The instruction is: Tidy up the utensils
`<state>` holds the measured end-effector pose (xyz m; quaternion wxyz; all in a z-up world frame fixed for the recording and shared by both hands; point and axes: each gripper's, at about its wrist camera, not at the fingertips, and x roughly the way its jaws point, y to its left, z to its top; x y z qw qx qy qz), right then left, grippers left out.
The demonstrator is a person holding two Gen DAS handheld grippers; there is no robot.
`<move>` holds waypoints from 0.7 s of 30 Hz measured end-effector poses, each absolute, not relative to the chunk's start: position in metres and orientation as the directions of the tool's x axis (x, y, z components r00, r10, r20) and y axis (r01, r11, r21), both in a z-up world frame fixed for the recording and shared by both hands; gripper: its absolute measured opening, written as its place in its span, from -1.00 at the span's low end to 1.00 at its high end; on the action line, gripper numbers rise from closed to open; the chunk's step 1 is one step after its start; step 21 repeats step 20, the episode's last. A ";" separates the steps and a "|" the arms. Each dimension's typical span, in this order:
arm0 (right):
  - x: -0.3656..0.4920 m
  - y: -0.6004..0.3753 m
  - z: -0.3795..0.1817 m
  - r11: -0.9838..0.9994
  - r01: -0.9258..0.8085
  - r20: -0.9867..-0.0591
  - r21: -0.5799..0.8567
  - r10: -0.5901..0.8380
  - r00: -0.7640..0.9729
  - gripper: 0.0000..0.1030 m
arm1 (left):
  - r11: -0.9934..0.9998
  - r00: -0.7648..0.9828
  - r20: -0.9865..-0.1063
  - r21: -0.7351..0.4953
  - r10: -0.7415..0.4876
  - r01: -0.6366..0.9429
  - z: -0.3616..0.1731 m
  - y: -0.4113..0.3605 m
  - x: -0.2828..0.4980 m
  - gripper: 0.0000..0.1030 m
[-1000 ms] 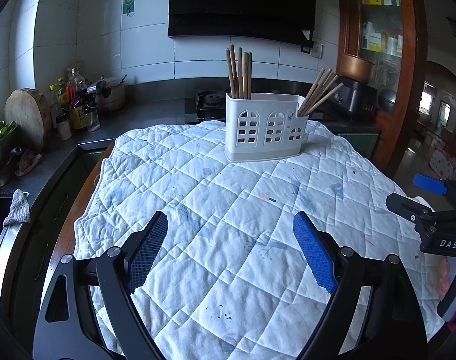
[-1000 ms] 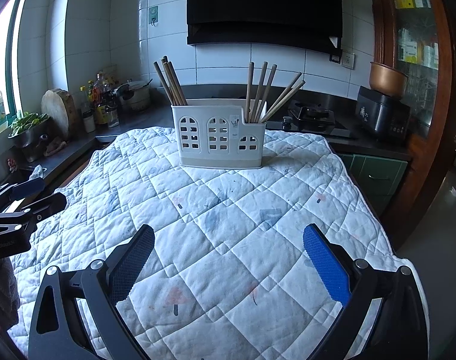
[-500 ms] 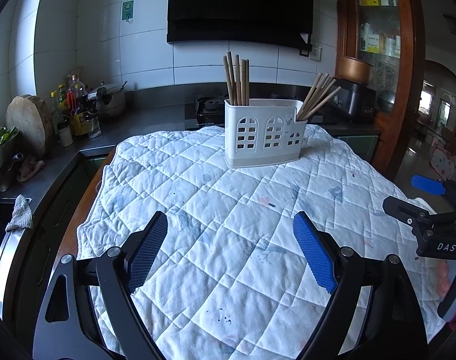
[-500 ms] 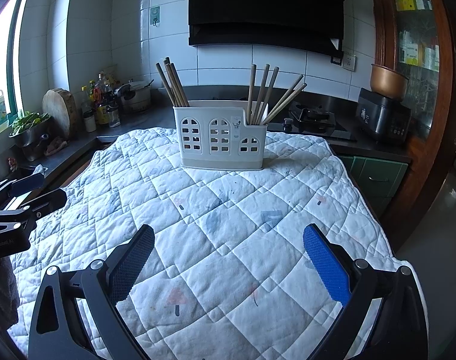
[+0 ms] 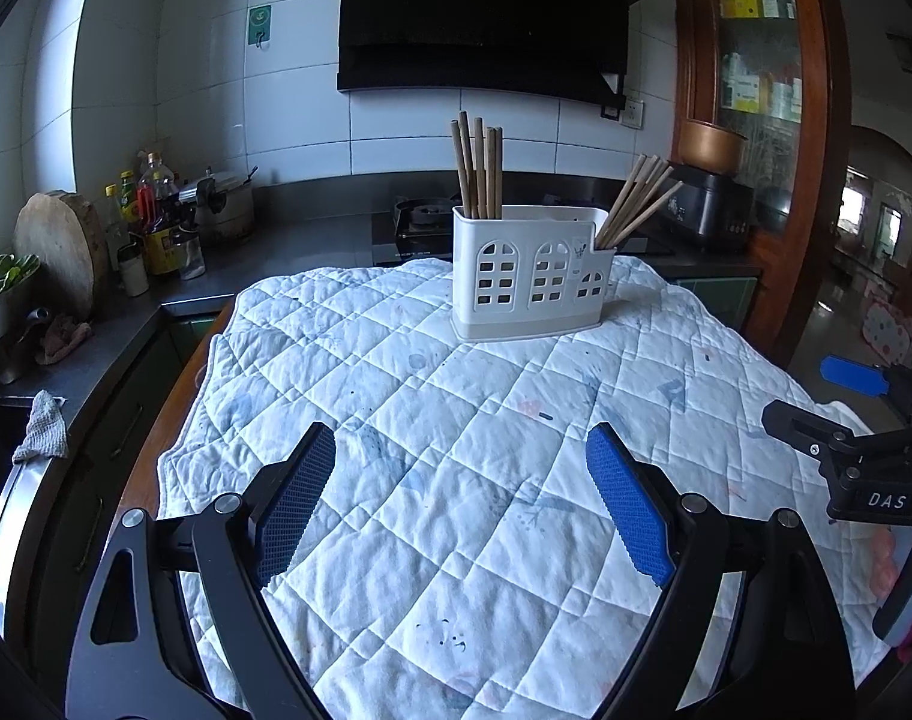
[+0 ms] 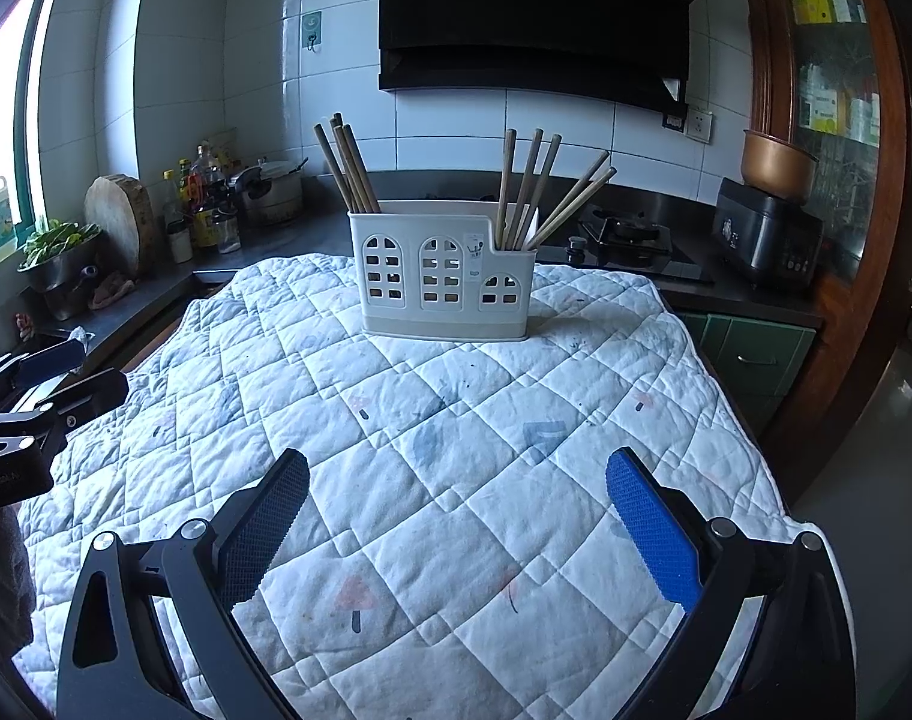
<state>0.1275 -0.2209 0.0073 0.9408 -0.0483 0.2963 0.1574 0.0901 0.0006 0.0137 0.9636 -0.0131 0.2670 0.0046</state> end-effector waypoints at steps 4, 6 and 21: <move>0.127 -0.221 0.007 0.946 -0.325 -0.572 0.002 0.268 0.775 0.87 | 1.000 0.858 -0.514 -0.021 0.002 -0.015 0.014 0.001 0.090 0.66; 0.127 -0.220 0.007 0.946 -0.325 -0.575 0.004 0.268 0.773 0.87 | 1.000 0.860 -0.511 -0.020 0.002 -0.014 0.014 0.000 0.090 0.66; 0.128 -0.218 0.006 0.946 -0.326 -0.575 0.003 0.268 0.773 0.87 | 0.999 0.863 -0.504 -0.015 0.016 -0.028 0.014 0.003 0.090 0.66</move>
